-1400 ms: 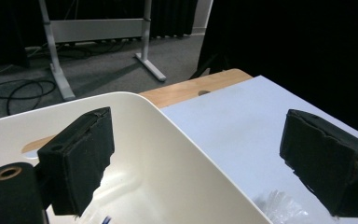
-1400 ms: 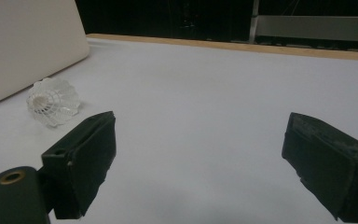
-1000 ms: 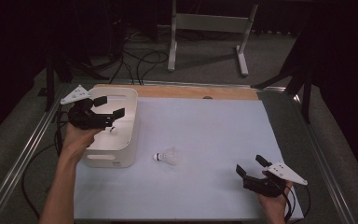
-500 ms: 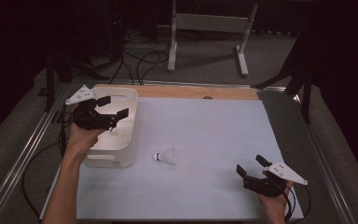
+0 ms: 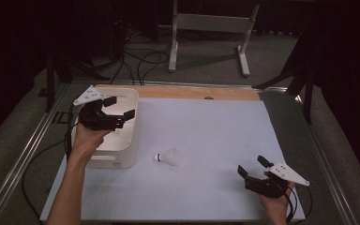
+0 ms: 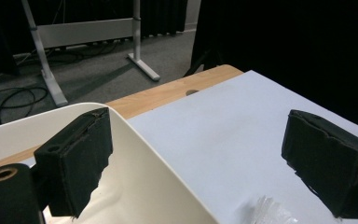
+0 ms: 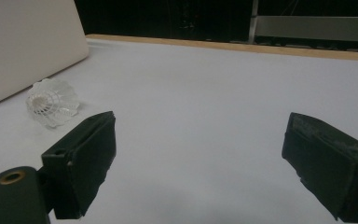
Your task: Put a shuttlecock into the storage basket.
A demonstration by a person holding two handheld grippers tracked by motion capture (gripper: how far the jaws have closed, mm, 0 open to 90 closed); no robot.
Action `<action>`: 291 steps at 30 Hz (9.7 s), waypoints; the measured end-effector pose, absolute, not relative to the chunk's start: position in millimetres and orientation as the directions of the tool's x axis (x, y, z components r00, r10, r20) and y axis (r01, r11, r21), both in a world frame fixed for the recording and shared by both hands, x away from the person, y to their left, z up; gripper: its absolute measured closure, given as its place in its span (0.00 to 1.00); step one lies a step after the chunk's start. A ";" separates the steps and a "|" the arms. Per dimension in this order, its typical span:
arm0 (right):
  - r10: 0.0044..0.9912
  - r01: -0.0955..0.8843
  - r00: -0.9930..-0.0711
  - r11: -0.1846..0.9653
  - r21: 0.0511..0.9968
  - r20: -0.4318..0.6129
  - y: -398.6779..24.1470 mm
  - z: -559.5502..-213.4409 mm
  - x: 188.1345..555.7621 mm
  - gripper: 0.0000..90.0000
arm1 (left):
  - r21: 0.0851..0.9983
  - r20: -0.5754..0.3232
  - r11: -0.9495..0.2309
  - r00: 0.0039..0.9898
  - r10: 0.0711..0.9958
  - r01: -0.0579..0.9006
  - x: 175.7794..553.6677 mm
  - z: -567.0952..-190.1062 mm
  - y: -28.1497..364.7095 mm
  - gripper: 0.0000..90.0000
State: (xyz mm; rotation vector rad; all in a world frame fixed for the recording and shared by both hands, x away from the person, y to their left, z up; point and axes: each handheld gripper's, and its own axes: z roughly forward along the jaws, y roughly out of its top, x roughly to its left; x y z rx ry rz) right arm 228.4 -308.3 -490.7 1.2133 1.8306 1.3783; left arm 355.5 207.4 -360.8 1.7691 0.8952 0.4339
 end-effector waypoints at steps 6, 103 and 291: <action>0.890 0.333 -0.446 0.069 0.940 0.093 -309.1 -490.7 228.2 0.11 | 0.920 -0.128 -0.163 0.665 0.735 0.357 354.9 -359.3 200.2 0.11; 0.890 0.332 -0.447 0.067 0.941 0.095 -309.4 -490.3 227.9 0.11 | 0.914 -0.122 -0.221 0.750 0.650 0.341 340.1 -377.5 109.4 0.11; 0.887 0.333 -0.452 0.069 0.940 0.095 -308.8 -490.6 228.4 0.11 | 0.823 -0.209 -0.252 0.684 0.699 0.509 329.6 -466.9 84.3 1.00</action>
